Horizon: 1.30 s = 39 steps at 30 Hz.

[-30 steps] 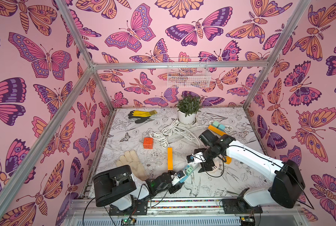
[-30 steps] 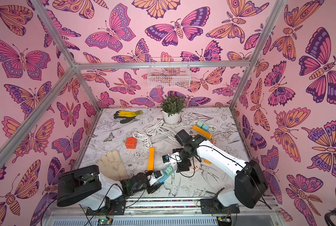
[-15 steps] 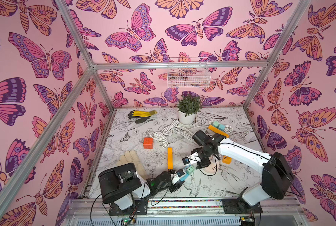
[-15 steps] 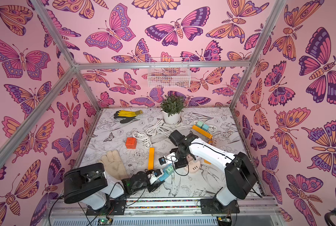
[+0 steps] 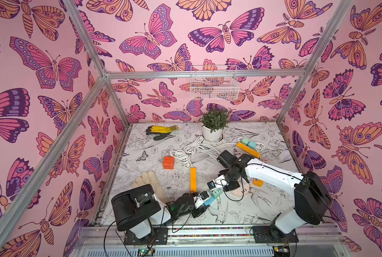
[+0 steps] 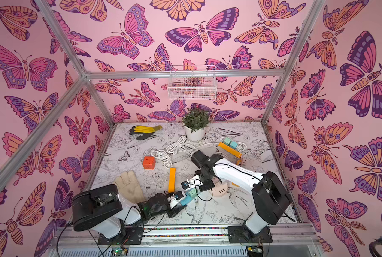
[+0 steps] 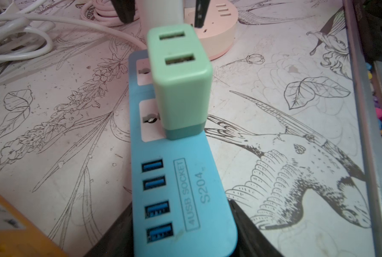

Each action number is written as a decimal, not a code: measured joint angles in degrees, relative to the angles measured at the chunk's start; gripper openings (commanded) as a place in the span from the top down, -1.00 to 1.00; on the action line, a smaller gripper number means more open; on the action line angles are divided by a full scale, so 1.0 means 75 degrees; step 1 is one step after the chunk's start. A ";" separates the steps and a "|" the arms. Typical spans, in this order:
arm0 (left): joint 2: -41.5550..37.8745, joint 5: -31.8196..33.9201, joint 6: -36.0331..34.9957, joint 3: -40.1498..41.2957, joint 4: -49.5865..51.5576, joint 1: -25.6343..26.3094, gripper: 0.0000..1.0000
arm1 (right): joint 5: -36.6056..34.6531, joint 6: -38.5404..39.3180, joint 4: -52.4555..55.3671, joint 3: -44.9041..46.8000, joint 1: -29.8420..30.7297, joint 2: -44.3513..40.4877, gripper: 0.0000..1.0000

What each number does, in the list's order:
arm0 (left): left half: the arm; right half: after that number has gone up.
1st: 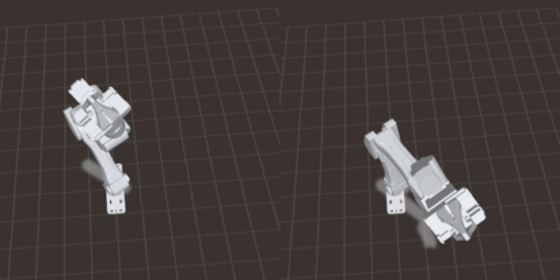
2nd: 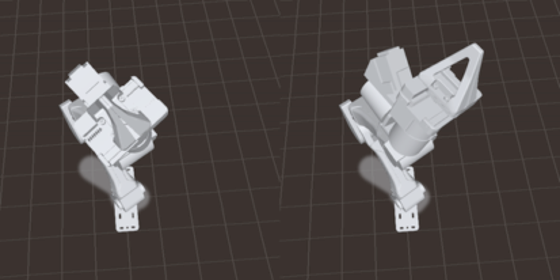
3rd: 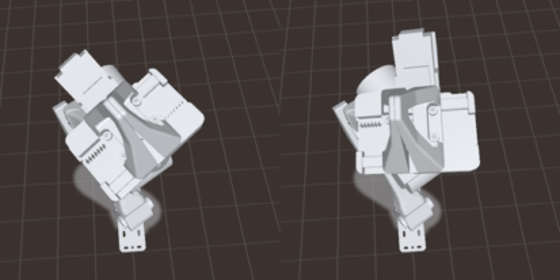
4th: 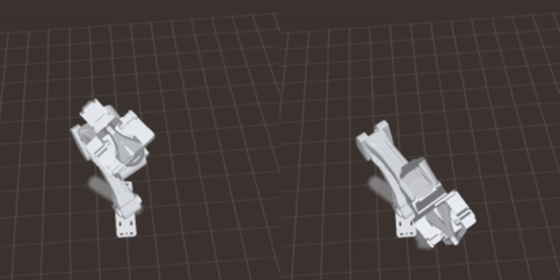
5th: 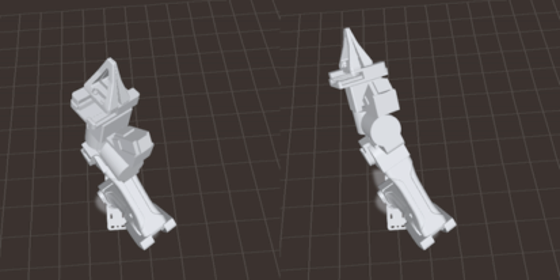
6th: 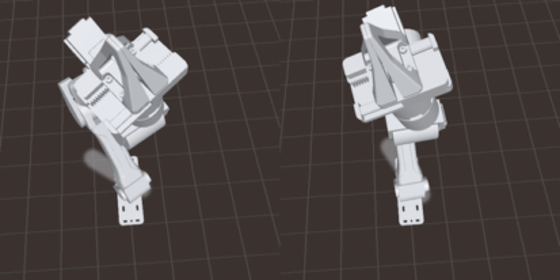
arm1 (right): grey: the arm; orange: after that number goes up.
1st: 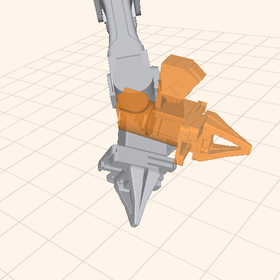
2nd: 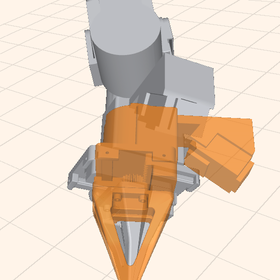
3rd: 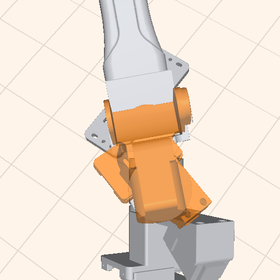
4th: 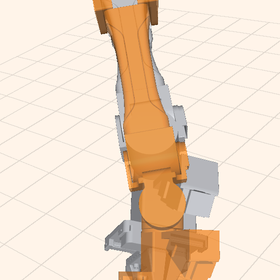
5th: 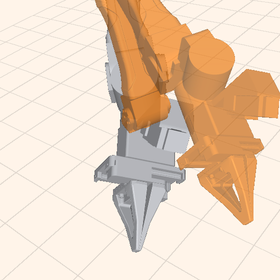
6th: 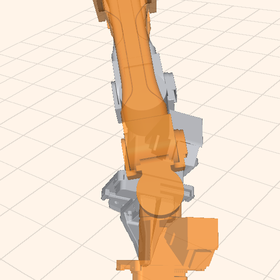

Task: Pull the plug off the socket
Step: Remove the plug from the socket.

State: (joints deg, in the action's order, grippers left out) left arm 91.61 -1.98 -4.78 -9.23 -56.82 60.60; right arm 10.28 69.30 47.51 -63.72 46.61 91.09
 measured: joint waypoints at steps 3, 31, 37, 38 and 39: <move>0.0012 -0.0093 -0.0023 -0.0015 0.0009 -0.0070 -0.19 | -0.0029 -0.0003 -0.0032 0.0055 0.0006 -0.0003 -0.16; 0.0047 -0.0227 -0.0052 -0.0044 0.0003 -0.0128 -0.17 | -0.1816 -1.1331 -0.1364 0.0935 0.0787 -0.2247 -0.98; 0.0047 -0.0227 -0.0052 -0.0052 0.0015 -0.0128 -0.17 | -0.1938 -1.1779 -0.1448 0.0935 0.0787 -0.1746 -0.43; 0.0047 -0.0227 -0.0055 -0.0052 0.0015 -0.0128 -0.17 | -0.1944 -1.1820 -0.1457 0.0935 0.0787 -0.1670 -0.38; 0.0047 -0.0230 -0.0055 -0.0052 0.0017 -0.0128 -0.17 | -0.1958 -1.1884 -0.1454 0.0935 0.0784 -0.1591 -0.36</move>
State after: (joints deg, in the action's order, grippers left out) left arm 91.96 -3.70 -5.19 -9.63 -56.69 59.64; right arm -4.40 -19.84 36.60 -56.71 52.49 79.15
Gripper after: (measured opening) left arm 0.588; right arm 0.712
